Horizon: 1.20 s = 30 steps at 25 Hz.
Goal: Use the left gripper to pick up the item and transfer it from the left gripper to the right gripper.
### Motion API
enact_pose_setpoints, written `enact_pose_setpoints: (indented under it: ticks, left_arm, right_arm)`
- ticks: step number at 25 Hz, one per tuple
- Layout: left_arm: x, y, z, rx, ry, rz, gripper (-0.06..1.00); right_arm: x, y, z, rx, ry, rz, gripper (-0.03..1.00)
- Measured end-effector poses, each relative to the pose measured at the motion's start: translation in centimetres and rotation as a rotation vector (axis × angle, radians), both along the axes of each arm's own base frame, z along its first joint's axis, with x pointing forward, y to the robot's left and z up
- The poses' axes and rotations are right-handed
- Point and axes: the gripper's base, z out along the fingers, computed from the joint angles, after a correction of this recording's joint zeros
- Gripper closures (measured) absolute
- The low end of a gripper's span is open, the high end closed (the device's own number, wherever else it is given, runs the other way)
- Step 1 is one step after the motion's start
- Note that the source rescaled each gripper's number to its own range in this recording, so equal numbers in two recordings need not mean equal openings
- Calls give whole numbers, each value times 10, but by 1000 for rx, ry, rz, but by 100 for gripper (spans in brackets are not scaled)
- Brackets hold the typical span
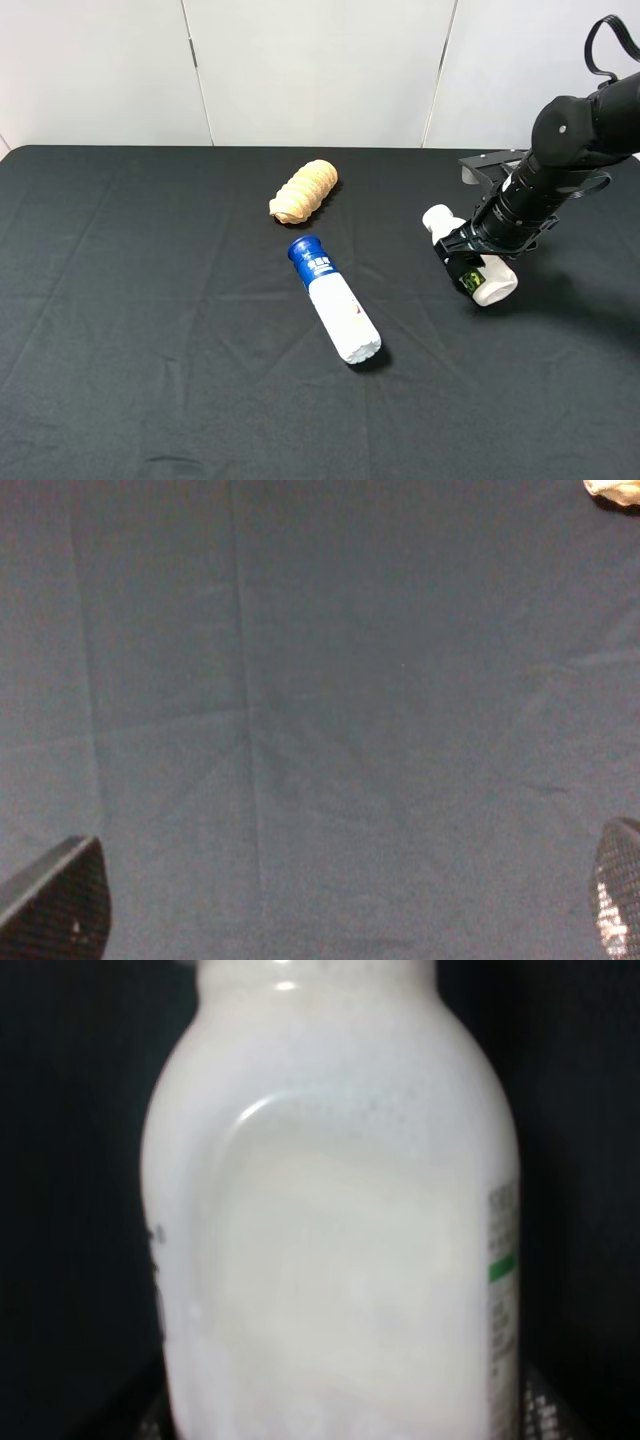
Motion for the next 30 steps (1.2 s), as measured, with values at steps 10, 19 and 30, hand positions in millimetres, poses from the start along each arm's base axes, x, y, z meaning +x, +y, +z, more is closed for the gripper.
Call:
enact_pose_setpoints:
  ticks: [10, 19, 30]
  left_arm:
    - [0, 0, 0, 0, 0, 0, 4]
    - [0, 0, 0, 0, 0, 0, 4]
    - [0, 0, 0, 0, 0, 0, 4]
  right_arm:
    - [2, 0, 2, 14, -12, -45, 0]
    - [2, 0, 2, 16, -8, -51, -3]
    - [0, 2, 92, 48, -61, -35, -3]
